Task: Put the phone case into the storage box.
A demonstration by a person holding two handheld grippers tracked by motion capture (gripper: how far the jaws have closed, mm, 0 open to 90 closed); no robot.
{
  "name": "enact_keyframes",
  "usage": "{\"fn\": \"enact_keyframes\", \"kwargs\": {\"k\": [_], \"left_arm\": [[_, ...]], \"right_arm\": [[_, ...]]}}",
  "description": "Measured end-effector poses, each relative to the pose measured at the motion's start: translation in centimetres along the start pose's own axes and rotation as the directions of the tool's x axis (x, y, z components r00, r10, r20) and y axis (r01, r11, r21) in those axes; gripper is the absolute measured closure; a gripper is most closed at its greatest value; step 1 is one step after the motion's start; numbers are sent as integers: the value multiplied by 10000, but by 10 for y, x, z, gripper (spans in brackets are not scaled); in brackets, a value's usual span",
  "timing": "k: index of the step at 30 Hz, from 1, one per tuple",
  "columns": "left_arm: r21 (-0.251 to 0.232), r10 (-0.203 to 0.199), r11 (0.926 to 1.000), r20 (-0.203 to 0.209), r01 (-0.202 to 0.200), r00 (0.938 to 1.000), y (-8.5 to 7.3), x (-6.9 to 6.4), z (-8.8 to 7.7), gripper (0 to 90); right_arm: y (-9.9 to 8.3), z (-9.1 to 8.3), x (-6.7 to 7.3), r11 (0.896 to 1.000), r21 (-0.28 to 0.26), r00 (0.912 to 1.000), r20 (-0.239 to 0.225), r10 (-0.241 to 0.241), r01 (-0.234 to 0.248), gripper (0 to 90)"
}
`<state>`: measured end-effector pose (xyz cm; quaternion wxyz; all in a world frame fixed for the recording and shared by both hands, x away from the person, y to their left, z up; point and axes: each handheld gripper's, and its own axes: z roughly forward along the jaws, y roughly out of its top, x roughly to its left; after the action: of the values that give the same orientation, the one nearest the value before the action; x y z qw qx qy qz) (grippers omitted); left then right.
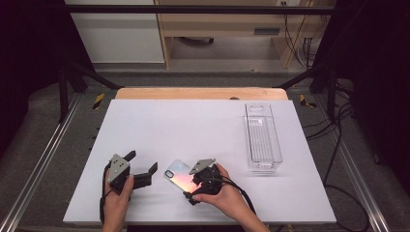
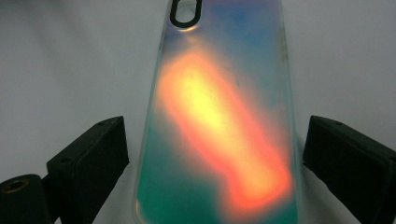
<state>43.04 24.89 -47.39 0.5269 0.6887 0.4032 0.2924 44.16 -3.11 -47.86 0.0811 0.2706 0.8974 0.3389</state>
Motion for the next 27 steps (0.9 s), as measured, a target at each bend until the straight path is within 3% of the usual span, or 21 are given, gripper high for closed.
{"fn": "enact_keyframes", "kwargs": {"k": [12, 27], "left_arm": [[-44, 15, 10000, 62, -15, 10000, 4, -2, -2, 42], [159, -105, 9998, 460, 98, 9989, 6, -7, -1, 41]], "right_arm": [[-2, 3, 1, 9997, 93, 9992, 311, -243, 240, 118], [-5, 1, -1, 9994, -88, 9992, 240, -330, 332, 169]]}}
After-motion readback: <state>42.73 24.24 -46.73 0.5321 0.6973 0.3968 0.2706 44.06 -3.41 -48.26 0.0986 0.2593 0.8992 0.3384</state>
